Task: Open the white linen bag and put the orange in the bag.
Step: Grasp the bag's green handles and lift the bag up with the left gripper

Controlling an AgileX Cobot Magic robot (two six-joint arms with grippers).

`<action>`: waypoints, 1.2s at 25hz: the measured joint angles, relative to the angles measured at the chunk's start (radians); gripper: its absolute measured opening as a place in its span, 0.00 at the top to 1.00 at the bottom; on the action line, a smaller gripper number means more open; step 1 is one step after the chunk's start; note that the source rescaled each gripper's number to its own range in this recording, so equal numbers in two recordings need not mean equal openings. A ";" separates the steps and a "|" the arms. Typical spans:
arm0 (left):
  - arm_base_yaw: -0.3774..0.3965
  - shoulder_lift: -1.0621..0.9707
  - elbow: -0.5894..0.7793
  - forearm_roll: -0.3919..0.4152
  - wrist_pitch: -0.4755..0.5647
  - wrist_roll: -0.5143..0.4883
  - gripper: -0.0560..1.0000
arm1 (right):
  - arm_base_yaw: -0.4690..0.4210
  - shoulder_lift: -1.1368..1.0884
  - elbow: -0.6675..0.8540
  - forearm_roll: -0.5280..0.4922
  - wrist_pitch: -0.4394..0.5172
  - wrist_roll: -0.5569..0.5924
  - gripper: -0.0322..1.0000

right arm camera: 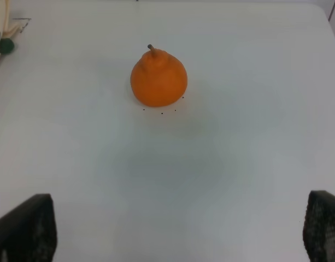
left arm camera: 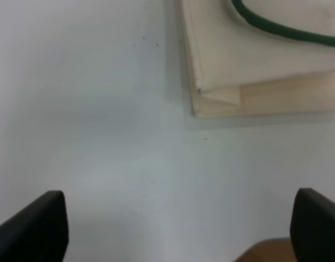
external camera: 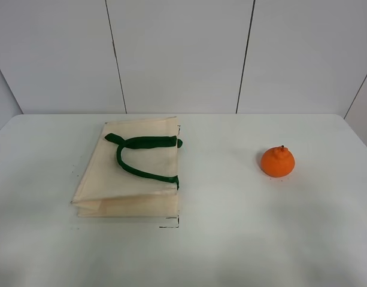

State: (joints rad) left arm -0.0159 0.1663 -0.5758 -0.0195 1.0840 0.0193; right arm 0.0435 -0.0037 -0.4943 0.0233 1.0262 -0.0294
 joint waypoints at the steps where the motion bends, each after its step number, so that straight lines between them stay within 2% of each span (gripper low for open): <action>1: 0.000 0.055 -0.034 -0.010 0.000 0.000 0.00 | 0.000 0.000 0.000 0.000 0.000 0.000 0.00; 12: 0.000 0.866 -0.442 -0.022 -0.025 0.000 0.00 | 0.000 0.000 0.000 0.000 0.000 0.000 0.00; 20: 0.000 1.470 -0.814 -0.021 -0.055 -0.004 0.00 | 0.000 0.000 0.000 0.000 0.000 0.000 0.00; 26: -0.013 1.751 -1.054 -0.018 -0.043 -0.087 0.00 | 0.000 0.000 0.000 0.000 0.000 0.000 0.00; 30: -0.078 1.846 -1.125 -0.017 -0.044 -0.133 0.01 | 0.000 0.000 0.000 0.000 0.000 0.000 0.00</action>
State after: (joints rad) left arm -0.0936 2.0122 -1.7012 -0.0362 1.0402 -0.1132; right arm 0.0435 -0.0037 -0.4943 0.0233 1.0262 -0.0294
